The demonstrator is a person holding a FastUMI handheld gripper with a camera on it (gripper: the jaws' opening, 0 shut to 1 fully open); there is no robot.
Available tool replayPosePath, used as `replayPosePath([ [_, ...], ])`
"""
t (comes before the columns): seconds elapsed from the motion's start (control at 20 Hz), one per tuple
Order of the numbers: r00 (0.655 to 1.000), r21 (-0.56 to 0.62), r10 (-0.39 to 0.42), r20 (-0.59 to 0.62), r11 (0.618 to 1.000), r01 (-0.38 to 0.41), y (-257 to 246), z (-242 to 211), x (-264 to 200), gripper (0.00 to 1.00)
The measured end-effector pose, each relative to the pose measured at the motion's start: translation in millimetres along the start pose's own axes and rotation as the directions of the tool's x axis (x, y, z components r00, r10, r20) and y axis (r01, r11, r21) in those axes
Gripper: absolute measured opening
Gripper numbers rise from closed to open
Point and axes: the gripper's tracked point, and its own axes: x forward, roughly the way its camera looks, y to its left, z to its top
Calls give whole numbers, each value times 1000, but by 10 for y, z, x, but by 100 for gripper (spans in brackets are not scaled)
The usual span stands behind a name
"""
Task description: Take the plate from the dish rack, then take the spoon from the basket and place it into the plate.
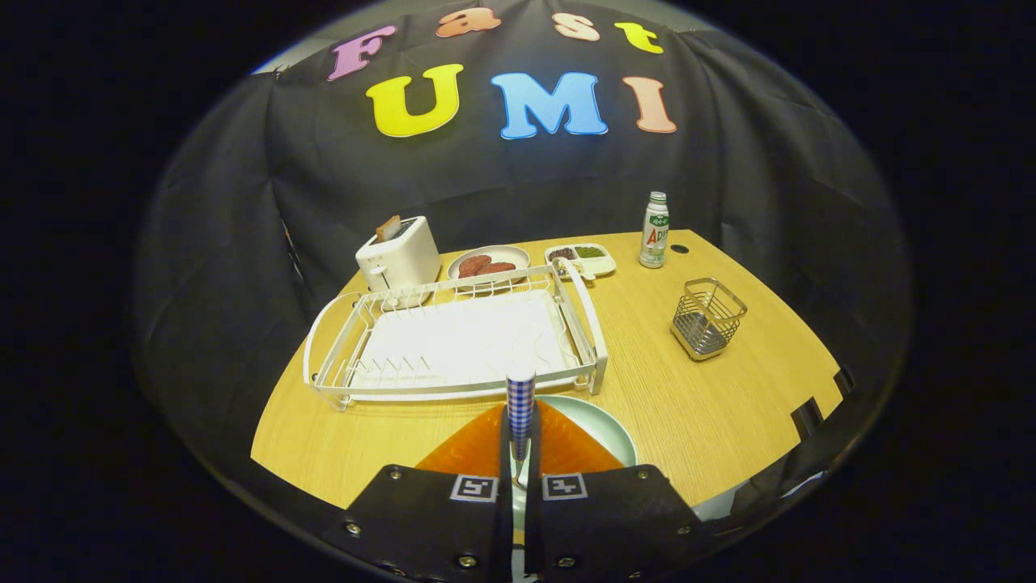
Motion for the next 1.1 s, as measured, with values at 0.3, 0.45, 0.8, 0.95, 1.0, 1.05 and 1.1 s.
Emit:
replayPosePath([
  [0.3, 1000, 8, -21, -13, 1000, 21, -127, -33, 53, 10],
  [0.45, 1000, 20, -22, -22, 1000, 23, -174, -43, 74, 12],
  [0.8, 999, 39, -29, -14, 999, 30, -245, 16, 81, 14],
  [0.95, 999, 47, -39, 7, 998, 39, -284, 113, 73, 15],
  [1.0, 999, 50, -41, 13, 998, 40, -296, 144, 69, 15],
  [1.05, 999, 54, -42, 22, 998, 41, -304, 193, 59, 15],
  [1.1, 998, 55, -50, 29, 997, 49, -328, 240, 61, 16],
])
